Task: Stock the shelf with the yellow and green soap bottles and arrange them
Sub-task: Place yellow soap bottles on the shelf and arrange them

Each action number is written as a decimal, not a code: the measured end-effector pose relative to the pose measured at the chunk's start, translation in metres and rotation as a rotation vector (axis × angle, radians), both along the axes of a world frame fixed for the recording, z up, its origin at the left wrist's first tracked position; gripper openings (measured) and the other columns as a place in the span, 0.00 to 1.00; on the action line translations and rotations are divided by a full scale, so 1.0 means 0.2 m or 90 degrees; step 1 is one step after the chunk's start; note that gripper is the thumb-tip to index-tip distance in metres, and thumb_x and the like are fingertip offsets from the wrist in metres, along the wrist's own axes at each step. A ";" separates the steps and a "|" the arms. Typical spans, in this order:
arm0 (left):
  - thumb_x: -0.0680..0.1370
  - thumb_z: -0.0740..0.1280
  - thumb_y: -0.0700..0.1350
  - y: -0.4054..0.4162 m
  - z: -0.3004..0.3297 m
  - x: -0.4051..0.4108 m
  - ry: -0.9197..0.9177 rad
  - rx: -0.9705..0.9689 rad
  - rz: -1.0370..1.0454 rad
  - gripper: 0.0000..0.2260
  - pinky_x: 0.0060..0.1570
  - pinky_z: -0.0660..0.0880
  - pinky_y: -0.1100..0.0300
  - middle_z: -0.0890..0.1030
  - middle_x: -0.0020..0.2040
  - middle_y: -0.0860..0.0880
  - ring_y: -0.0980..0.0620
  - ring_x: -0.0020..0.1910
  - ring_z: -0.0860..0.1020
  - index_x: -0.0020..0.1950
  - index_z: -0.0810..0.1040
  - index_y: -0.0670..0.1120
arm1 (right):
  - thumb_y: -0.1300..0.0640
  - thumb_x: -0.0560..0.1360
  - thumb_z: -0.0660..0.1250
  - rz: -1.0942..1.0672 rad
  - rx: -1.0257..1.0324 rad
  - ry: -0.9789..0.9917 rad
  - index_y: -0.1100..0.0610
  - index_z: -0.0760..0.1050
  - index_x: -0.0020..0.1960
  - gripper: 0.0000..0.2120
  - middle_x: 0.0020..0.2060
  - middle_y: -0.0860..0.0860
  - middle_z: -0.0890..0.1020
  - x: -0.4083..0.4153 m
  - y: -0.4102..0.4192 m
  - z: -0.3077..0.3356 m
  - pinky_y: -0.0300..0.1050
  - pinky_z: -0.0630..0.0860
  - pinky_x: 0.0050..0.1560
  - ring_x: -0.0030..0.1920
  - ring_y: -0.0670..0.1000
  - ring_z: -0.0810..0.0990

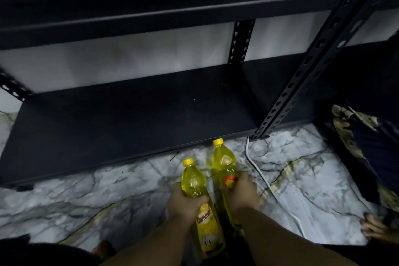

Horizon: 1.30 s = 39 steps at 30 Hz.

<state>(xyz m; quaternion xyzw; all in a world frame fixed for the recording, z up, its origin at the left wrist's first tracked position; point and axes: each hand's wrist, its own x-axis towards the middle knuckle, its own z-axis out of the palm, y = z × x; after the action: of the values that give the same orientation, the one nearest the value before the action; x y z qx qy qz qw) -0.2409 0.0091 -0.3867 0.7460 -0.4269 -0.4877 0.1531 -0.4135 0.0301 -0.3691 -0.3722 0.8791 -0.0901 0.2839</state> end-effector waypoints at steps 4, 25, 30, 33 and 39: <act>0.55 0.78 0.57 0.01 0.18 0.07 -0.001 -0.115 -0.001 0.27 0.42 0.76 0.56 0.81 0.45 0.56 0.51 0.43 0.80 0.49 0.73 0.57 | 0.42 0.74 0.73 0.003 -0.086 0.017 0.53 0.64 0.69 0.31 0.68 0.51 0.71 0.10 0.03 0.11 0.58 0.74 0.61 0.68 0.56 0.70; 0.56 0.81 0.57 -0.07 1.29 0.74 0.056 -0.501 0.016 0.30 0.48 0.83 0.47 0.82 0.50 0.57 0.55 0.49 0.83 0.55 0.74 0.66 | 0.44 0.72 0.77 0.084 -0.561 -0.085 0.55 0.68 0.71 0.34 0.57 0.45 0.72 0.58 -0.04 1.25 0.46 0.72 0.61 0.64 0.51 0.72; 0.57 0.81 0.59 -0.03 1.55 0.81 0.084 -0.568 0.037 0.30 0.50 0.83 0.48 0.82 0.52 0.57 0.56 0.50 0.82 0.55 0.74 0.66 | 0.41 0.71 0.78 0.106 -0.651 -0.085 0.51 0.69 0.67 0.31 0.55 0.43 0.72 0.64 -0.01 1.56 0.47 0.76 0.58 0.61 0.50 0.74; 0.59 0.84 0.57 -0.02 1.76 0.82 0.122 -0.609 0.056 0.34 0.49 0.83 0.50 0.82 0.54 0.57 0.56 0.51 0.82 0.61 0.74 0.61 | 0.41 0.70 0.78 0.103 -0.696 -0.093 0.51 0.70 0.68 0.33 0.58 0.45 0.74 0.66 0.00 1.76 0.49 0.79 0.57 0.58 0.49 0.76; 0.61 0.86 0.51 -0.08 2.25 0.86 0.169 -0.702 0.084 0.34 0.46 0.80 0.57 0.80 0.51 0.57 0.57 0.49 0.82 0.60 0.71 0.55 | 0.40 0.69 0.79 0.082 -0.784 -0.113 0.54 0.70 0.72 0.37 0.63 0.49 0.76 0.75 -0.05 2.18 0.46 0.75 0.58 0.62 0.51 0.75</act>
<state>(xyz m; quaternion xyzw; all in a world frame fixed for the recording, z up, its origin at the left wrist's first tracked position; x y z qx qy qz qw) -0.0693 -0.0071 0.0642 0.5135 -0.5476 -0.2716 0.6022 -0.2632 0.0206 0.0677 -0.5108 0.6146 -0.5937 0.0943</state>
